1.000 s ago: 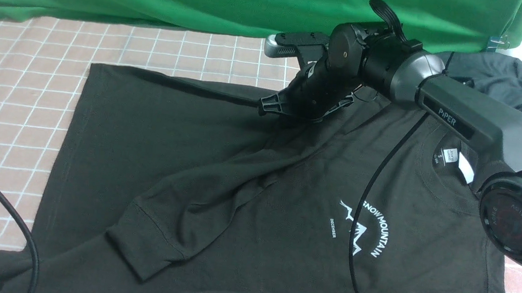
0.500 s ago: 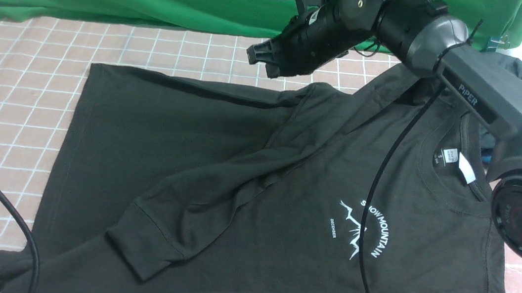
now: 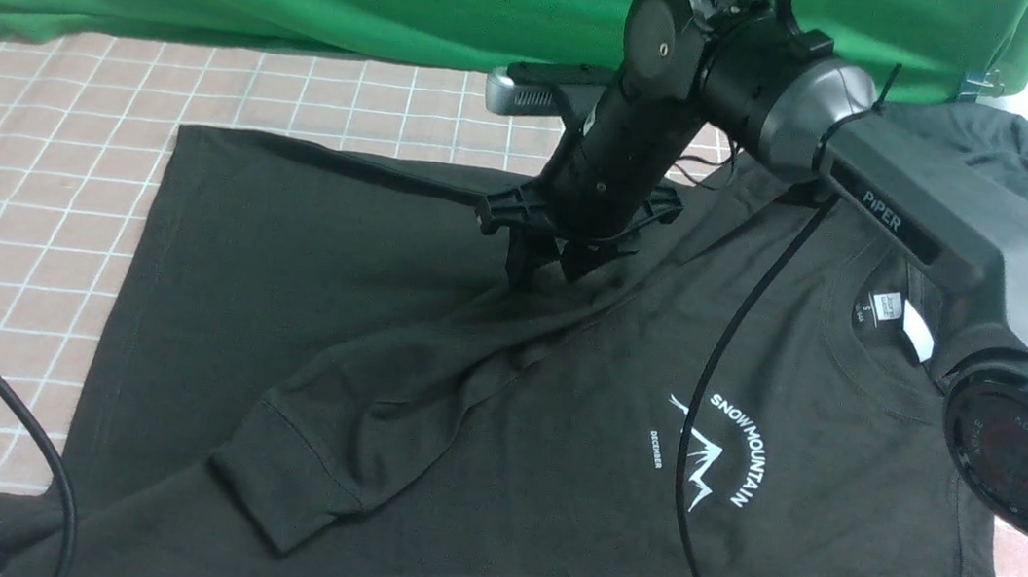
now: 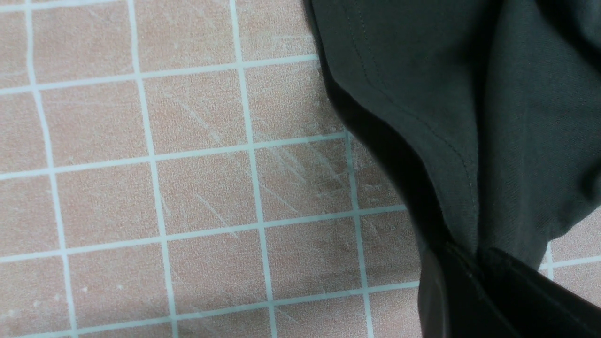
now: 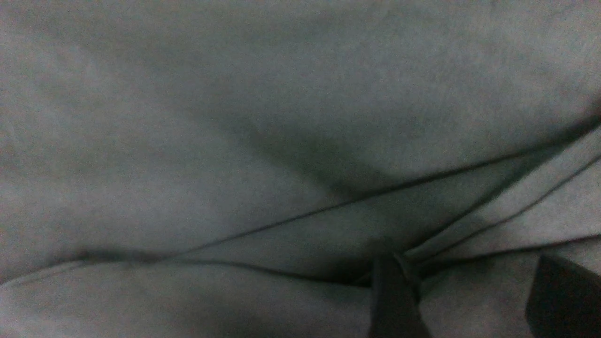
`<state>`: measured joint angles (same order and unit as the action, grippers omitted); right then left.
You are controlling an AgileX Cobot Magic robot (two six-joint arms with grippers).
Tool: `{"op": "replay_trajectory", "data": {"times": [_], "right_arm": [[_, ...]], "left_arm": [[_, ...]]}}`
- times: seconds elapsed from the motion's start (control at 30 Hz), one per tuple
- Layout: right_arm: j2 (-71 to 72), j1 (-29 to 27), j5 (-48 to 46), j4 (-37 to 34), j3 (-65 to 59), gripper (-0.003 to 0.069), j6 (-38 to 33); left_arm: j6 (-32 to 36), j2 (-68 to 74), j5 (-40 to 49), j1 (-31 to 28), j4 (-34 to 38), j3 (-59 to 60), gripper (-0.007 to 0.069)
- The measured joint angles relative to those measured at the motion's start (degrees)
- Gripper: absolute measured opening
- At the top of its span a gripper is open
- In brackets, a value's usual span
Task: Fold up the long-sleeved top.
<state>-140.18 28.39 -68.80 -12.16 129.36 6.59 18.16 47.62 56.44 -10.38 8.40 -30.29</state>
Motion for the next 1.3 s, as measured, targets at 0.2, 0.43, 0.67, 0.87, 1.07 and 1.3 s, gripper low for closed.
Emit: {"op": "replay_trajectory", "data": {"times": [0.2,0.43,0.67,0.87,1.07,1.3], "right_arm": [[-2.1,-0.2,2.9,0.0,-0.4,0.037,1.7],[-2.2,-0.2,5.0,-1.0,0.0,0.0448,2.7],[-3.1,-0.2,6.8,-1.0,0.6,0.0452,2.6],[-3.2,-0.2,7.1,-0.3,0.6,0.0284,1.0],[-3.2,-0.2,6.1,-0.1,0.6,0.0129,-0.4],[-2.7,-0.2,4.7,0.1,0.6,0.0104,-3.2]], "left_arm": [[-0.1,0.0,0.0,0.0,0.0,0.0,0.0039],[-0.1,0.0,0.0,0.0,0.0,0.0,0.0039],[0.0,0.0,0.0,0.0,0.0,0.0,0.0039],[0.0,0.0,0.0,0.0,0.0,0.0,0.0039],[0.0,0.0,0.0,0.0,0.0,0.0,0.0039],[0.0,0.0,0.0,0.0,0.0,0.0,0.0039]]}}
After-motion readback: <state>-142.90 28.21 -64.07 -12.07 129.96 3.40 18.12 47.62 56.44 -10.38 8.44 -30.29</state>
